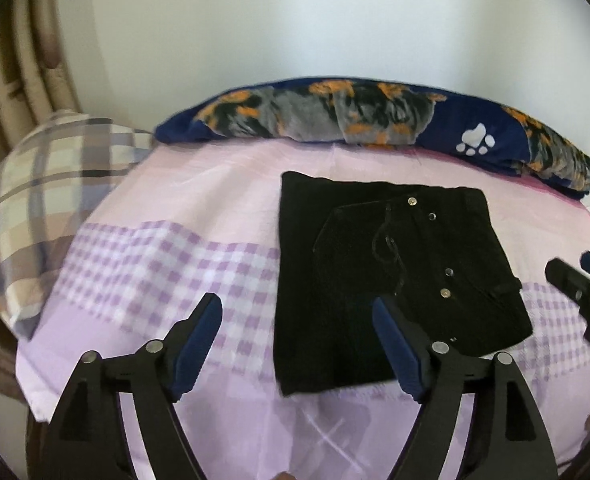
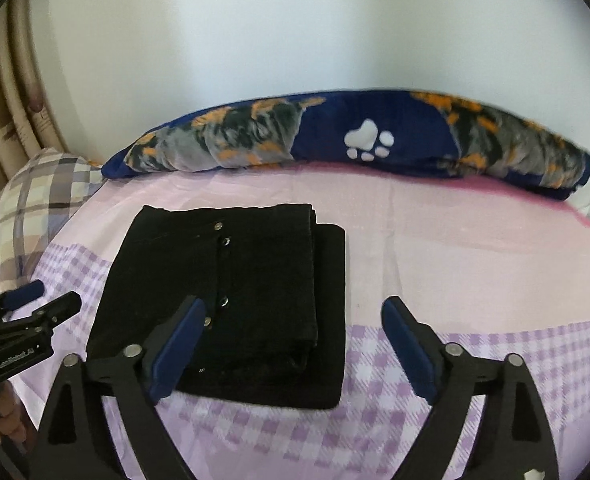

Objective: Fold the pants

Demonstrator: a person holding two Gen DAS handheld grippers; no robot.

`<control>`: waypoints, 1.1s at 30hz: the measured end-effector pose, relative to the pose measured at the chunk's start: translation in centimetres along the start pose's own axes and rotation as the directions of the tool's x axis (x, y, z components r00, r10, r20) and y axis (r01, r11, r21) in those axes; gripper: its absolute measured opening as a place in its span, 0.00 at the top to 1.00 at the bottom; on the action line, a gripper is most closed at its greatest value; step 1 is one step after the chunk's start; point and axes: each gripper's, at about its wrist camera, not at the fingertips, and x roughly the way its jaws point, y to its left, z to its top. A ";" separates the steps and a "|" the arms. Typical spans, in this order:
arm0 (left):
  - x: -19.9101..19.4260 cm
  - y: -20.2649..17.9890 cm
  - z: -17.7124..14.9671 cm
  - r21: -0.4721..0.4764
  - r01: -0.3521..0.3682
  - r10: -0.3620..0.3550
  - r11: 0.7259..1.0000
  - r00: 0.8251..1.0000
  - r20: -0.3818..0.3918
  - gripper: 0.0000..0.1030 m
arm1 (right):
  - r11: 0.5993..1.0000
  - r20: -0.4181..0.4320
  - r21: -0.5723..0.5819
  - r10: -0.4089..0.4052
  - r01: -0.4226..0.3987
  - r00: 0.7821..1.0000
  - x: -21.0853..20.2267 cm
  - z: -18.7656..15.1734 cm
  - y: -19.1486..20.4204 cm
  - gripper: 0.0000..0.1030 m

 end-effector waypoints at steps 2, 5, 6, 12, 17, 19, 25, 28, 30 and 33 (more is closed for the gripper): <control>-1.2 -0.3 -0.7 0.004 -0.020 0.019 1.000 1.000 0.015 0.23 | 1.000 0.017 -0.002 0.009 -0.009 1.000 -1.2 -0.5 0.5 0.07; -2.7 -0.8 -1.6 -0.005 -0.021 0.021 1.000 0.999 0.029 0.22 | 1.000 0.017 0.005 0.029 -0.030 0.999 -2.4 -1.2 1.1 0.05; -3.1 -0.8 -1.9 -0.011 -0.020 0.020 1.000 0.999 0.028 0.22 | 0.999 0.019 0.006 0.036 -0.036 0.999 -2.8 -1.6 1.3 0.04; -4.8 -1.3 -2.8 -0.017 -0.022 0.022 1.000 0.999 0.034 0.22 | 0.999 0.024 0.018 0.038 -0.038 0.999 -4.1 -2.5 1.6 0.02; -5.3 -1.3 -3.2 -0.022 -0.034 0.034 0.999 0.999 0.031 0.22 | 1.000 0.017 0.001 0.018 -0.019 1.000 -4.5 -3.2 1.7 0.01; -5.4 -1.3 -3.3 -0.023 -0.040 0.040 0.999 0.999 0.030 0.22 | 1.000 0.015 -0.001 0.016 -0.016 1.000 -4.6 -3.5 1.6 0.01; -5.4 -1.6 -3.7 -0.011 -0.054 0.054 0.998 0.998 0.027 0.22 | 1.000 -0.010 0.000 0.017 -0.017 1.000 -4.4 -4.2 1.3 0.01; -5.3 -1.7 -3.9 -0.008 -0.055 0.055 0.998 0.998 0.021 0.22 | 1.000 -0.017 -0.015 0.002 -0.002 1.000 -4.3 -4.5 1.4 0.01; -5.2 -1.8 -4.1 -0.003 -0.059 0.059 0.998 0.998 0.017 0.22 | 1.000 -0.022 -0.019 -0.005 0.004 1.000 -4.2 -4.7 1.4 0.01; -5.1 -1.8 -4.2 0.000 -0.057 0.057 0.998 0.998 0.012 0.22 | 1.000 -0.025 -0.022 -0.007 0.006 1.000 -4.1 -4.9 1.4 0.01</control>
